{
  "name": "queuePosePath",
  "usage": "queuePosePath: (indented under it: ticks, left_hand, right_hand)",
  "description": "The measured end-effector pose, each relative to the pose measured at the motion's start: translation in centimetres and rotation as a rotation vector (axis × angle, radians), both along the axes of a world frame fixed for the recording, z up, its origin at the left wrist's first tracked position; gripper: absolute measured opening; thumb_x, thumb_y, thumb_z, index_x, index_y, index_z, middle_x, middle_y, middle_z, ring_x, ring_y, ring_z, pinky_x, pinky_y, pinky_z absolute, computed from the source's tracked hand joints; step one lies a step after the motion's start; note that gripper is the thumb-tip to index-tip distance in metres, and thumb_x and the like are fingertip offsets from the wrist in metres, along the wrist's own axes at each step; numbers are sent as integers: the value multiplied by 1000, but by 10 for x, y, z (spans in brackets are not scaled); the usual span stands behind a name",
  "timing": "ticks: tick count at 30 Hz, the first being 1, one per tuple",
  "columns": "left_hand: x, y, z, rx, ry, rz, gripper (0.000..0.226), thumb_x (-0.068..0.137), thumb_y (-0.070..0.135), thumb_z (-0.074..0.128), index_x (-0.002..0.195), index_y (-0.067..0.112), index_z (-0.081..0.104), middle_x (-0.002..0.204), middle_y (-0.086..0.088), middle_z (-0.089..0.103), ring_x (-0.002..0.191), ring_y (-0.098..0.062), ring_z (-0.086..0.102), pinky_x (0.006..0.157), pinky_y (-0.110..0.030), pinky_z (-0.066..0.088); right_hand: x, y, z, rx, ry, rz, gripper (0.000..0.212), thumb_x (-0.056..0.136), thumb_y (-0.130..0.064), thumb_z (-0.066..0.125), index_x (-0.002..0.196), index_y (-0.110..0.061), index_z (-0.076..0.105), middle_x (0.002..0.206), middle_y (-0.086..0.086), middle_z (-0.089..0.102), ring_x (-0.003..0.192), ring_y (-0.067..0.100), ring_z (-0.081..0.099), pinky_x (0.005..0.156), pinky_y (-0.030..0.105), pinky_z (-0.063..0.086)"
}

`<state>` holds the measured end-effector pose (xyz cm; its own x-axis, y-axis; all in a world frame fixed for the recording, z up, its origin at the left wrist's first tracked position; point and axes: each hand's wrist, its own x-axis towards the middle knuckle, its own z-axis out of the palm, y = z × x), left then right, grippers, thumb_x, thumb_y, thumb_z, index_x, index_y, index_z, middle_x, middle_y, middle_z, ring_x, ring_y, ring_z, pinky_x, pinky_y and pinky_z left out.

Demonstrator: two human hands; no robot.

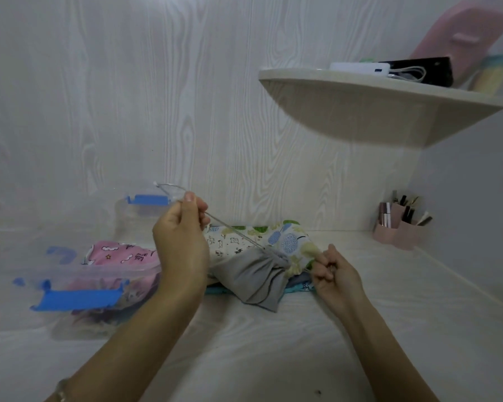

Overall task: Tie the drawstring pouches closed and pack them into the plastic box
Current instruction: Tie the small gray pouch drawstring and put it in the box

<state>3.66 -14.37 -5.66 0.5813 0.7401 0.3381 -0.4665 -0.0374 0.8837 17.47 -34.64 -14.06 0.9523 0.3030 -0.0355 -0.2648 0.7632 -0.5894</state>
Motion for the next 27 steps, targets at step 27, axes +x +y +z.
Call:
queuePosePath:
  ticks: [27]
  left_hand:
    - [22,-10,6,392,274,-613,24,98,10,50,86,2,69,65,-3,59,51,-12,52,46,-21,43]
  right_hand:
    - [-44,48,54,-707,-460,609,33,89,-14,41,80,-15,73,67,2,45,48,5,29,41,18,15]
